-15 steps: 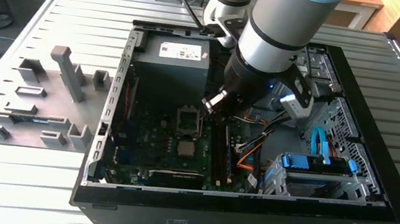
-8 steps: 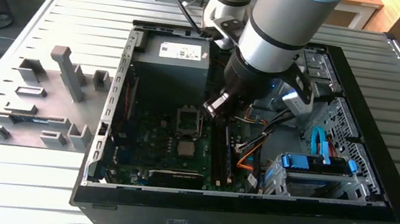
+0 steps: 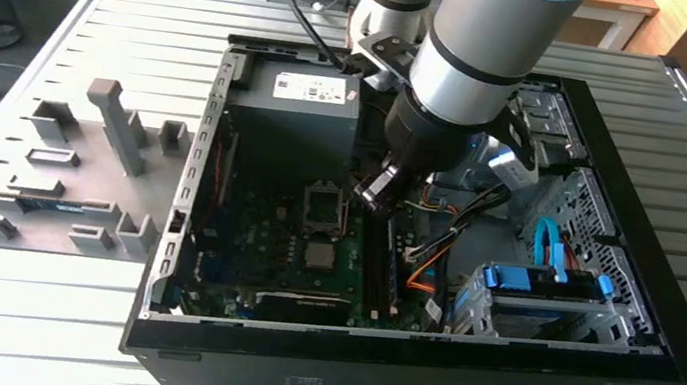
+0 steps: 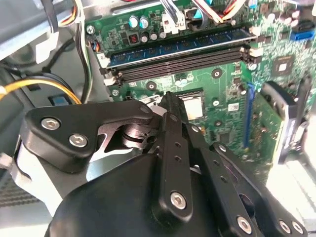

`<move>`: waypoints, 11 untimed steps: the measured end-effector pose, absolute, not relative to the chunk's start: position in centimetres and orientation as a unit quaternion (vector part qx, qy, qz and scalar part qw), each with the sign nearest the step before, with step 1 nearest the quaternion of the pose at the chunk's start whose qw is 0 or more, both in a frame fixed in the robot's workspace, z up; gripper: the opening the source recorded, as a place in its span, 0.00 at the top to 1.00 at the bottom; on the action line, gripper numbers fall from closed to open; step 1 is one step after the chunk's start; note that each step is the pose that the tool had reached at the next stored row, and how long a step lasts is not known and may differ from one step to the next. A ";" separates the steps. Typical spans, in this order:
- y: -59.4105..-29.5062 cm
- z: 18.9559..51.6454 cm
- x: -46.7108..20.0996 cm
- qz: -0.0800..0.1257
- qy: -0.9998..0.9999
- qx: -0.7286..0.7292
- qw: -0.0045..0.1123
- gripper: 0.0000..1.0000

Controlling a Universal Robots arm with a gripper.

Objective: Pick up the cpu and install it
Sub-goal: 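Close the cpu cover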

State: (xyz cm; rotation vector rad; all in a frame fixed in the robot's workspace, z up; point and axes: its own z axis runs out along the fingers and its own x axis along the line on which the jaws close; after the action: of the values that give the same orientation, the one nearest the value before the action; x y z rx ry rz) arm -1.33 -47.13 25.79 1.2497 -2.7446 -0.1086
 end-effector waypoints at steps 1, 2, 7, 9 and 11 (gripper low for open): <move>-47.1 25.8 -1.3 -0.035 -0.904 0.421 0.062 0.90; -47.1 25.8 -1.3 -0.035 -0.900 0.430 0.063 0.90; -47.1 25.7 -1.3 -0.033 -0.880 0.470 0.064 0.90; -47.1 25.7 -1.3 -0.033 -0.872 0.484 0.064 0.90; -47.1 25.7 -1.3 -0.040 -0.867 0.492 0.060 0.90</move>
State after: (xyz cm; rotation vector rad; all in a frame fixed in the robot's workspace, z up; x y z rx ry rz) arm -1.33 -47.14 25.71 1.4907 -2.6263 -0.1200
